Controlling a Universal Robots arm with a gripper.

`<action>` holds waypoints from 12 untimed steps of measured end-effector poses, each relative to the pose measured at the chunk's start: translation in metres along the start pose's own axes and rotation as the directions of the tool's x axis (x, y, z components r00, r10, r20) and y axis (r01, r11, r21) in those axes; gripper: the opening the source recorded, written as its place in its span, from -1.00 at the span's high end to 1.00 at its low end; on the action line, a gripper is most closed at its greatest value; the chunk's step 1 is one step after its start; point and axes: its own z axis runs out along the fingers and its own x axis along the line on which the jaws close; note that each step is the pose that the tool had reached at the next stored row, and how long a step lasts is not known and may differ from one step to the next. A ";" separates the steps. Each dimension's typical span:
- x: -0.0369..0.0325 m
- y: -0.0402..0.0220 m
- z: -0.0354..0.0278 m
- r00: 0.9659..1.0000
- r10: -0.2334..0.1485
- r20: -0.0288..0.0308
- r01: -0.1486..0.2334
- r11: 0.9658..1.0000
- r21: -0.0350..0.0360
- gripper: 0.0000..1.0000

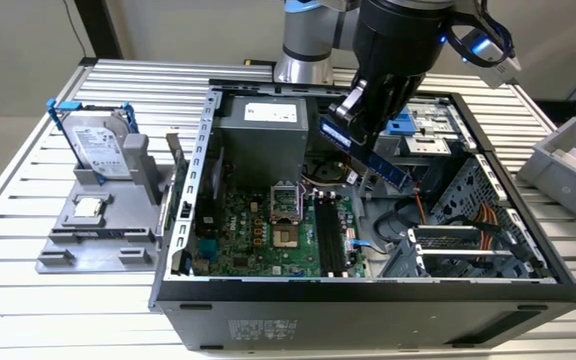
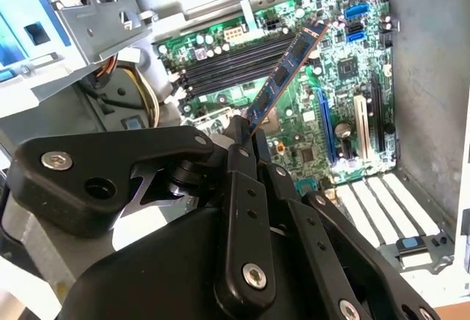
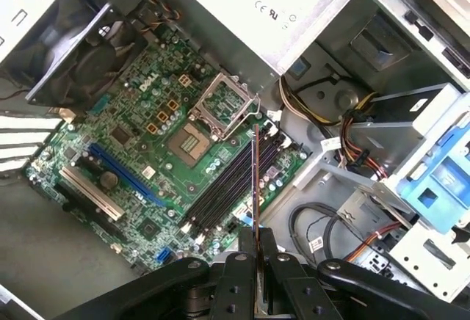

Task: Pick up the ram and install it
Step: 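Pick up the ram and move it above insertion slot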

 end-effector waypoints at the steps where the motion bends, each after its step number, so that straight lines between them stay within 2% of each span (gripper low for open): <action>1: 0.0000 0.0000 0.0000 1.000 0.003 0.000 -0.003 1.000 0.000 1.00; 7: 0.0000 -0.0001 0.0000 0.999 0.041 0.001 -0.041 0.999 0.001 1.00; 12: 0.0000 -0.0001 0.0000 0.996 0.092 0.001 -0.092 0.996 0.002 1.00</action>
